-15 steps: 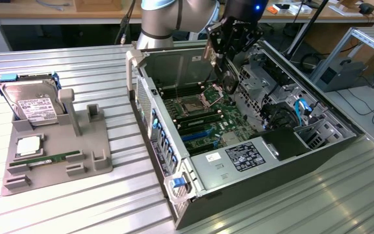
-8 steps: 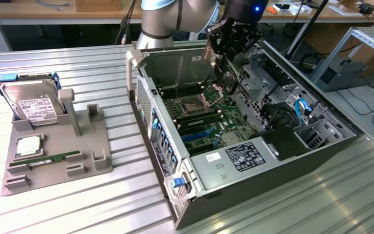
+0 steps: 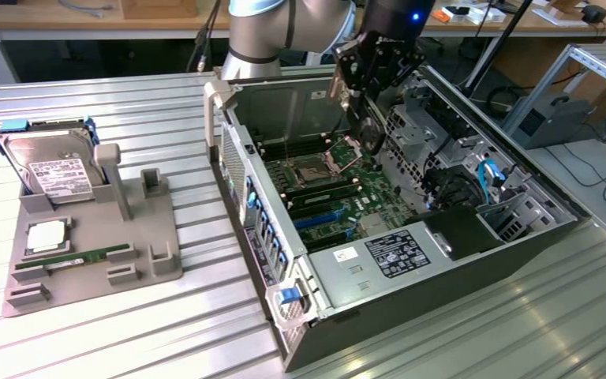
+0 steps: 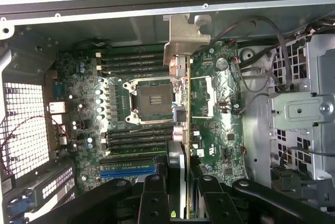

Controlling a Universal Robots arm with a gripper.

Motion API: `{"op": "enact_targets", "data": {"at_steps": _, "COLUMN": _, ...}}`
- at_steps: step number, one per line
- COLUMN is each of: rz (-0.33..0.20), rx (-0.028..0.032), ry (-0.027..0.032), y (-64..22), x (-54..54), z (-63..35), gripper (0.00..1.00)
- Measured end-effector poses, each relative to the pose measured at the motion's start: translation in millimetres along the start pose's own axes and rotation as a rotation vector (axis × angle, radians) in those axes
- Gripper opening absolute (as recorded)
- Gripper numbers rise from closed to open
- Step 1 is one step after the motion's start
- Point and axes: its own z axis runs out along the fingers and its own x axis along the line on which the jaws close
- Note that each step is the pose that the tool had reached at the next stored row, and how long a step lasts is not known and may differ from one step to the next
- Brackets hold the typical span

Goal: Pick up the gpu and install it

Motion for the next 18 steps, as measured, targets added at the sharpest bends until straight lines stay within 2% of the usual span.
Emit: {"op": "enact_targets", "data": {"at_steps": 18, "rz": 0.0, "rx": 0.0, "ry": 0.0, "y": -0.3, "x": 0.1, "z": 6.9, "gripper": 0.27}}
